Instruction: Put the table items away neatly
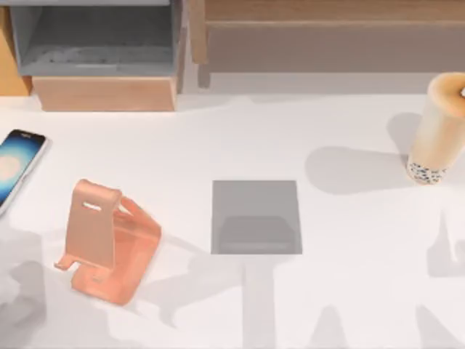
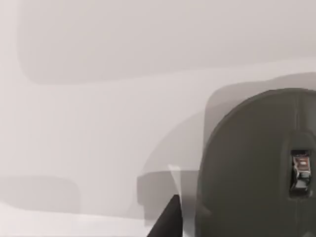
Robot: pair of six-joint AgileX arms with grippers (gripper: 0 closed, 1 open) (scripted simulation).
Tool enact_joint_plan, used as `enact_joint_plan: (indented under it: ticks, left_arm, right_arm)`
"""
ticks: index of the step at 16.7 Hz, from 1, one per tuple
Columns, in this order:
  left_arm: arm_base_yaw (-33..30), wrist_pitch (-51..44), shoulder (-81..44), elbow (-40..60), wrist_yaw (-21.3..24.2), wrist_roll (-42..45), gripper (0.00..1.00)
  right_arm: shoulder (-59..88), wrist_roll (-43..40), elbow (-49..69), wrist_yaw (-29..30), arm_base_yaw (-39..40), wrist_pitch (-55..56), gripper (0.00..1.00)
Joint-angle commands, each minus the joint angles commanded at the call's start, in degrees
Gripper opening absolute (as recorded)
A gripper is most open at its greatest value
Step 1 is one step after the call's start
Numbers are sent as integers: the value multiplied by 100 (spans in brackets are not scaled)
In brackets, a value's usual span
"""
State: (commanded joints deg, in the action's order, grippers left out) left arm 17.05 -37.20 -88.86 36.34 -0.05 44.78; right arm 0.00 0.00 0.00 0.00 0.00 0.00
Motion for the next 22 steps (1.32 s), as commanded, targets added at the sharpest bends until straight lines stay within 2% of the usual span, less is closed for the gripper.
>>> enact_joint_plan:
  ticks: [9, 12, 17, 22]
  left_arm:
    - [-7, -249, 163, 151, 79, -54, 0]
    - [-1, -823, 366, 541, 78, -54, 0]
    - [-28, -2406, 921, 1417, 79, -70, 0]
    - [-40, -2801, 1147, 1704, 81, -97, 0]
  right_arm:
    - [0, 0, 0, 0, 0, 0, 100]
    - [0, 0, 0, 0, 0, 0, 100]
    - [0, 0, 0, 0, 0, 0, 100]
    - [0, 0, 0, 0, 0, 0, 100]
